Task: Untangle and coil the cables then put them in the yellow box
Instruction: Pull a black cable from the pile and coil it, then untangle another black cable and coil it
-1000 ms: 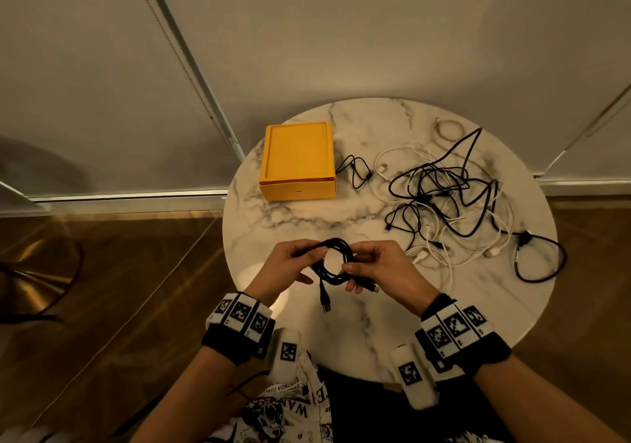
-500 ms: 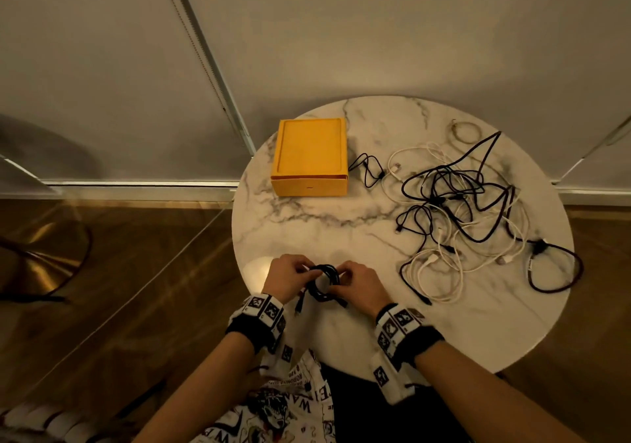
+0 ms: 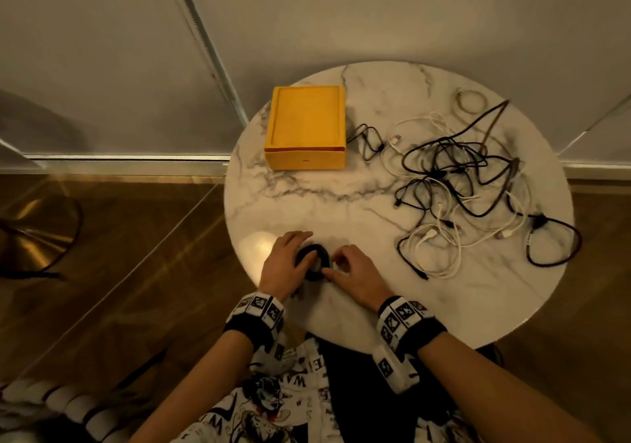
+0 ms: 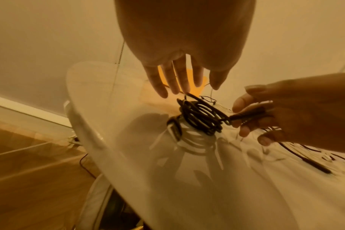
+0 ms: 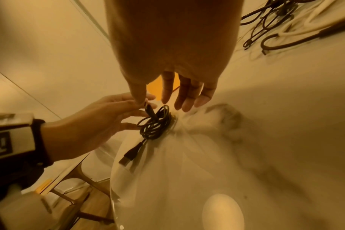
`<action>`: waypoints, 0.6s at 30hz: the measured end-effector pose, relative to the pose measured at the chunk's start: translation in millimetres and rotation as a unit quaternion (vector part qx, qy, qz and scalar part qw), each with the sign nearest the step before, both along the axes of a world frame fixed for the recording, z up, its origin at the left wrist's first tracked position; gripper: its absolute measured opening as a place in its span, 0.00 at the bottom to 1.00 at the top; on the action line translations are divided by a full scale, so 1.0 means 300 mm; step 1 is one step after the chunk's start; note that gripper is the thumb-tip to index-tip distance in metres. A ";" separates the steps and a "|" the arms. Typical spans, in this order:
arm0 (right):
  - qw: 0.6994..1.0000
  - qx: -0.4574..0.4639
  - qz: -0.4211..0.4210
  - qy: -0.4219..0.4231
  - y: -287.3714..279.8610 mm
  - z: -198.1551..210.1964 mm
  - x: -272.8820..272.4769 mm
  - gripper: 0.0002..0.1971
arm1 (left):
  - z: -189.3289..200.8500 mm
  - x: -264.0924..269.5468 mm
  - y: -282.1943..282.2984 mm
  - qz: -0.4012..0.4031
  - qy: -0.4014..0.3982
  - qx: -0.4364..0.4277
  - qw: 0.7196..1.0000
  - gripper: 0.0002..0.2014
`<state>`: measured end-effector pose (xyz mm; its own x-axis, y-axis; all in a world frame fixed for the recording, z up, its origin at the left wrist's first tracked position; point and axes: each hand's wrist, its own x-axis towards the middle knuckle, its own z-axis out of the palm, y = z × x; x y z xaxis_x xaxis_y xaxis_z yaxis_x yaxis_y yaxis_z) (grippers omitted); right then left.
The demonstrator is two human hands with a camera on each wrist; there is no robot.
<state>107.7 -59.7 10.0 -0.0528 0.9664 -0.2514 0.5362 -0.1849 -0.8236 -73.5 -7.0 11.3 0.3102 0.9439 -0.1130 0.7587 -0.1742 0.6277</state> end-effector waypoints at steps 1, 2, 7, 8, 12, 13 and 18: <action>1.000 0.002 -0.012 0.003 -0.005 0.007 0.009 0.12 | -0.006 0.005 -0.006 -0.026 -0.001 0.005 1.000 0.20; 1.000 0.005 -0.028 0.011 -0.009 0.017 0.017 0.10 | -0.007 0.005 -0.011 -0.046 -0.004 0.006 0.999 0.19; 0.990 0.026 -0.138 0.031 -0.060 0.035 0.187 0.05 | 0.025 0.087 -0.030 -0.079 -0.042 0.040 0.995 0.11; 0.987 0.025 -0.156 0.031 -0.075 0.038 0.233 0.08 | 0.042 0.120 -0.030 -0.083 -0.061 0.039 0.994 0.10; 0.983 0.014 -0.182 -0.025 -0.151 0.039 0.392 0.11 | 0.090 0.258 -0.036 -0.076 -0.139 -0.055 0.986 0.09; 0.980 0.017 -0.198 -0.033 -0.169 0.036 0.432 0.07 | 0.096 0.298 -0.032 -0.085 -0.146 -0.067 0.983 0.10; 0.960 0.000 -0.260 -0.100 -0.244 -0.008 0.560 0.13 | 0.114 0.482 -0.008 -0.124 -0.150 -0.145 0.970 0.10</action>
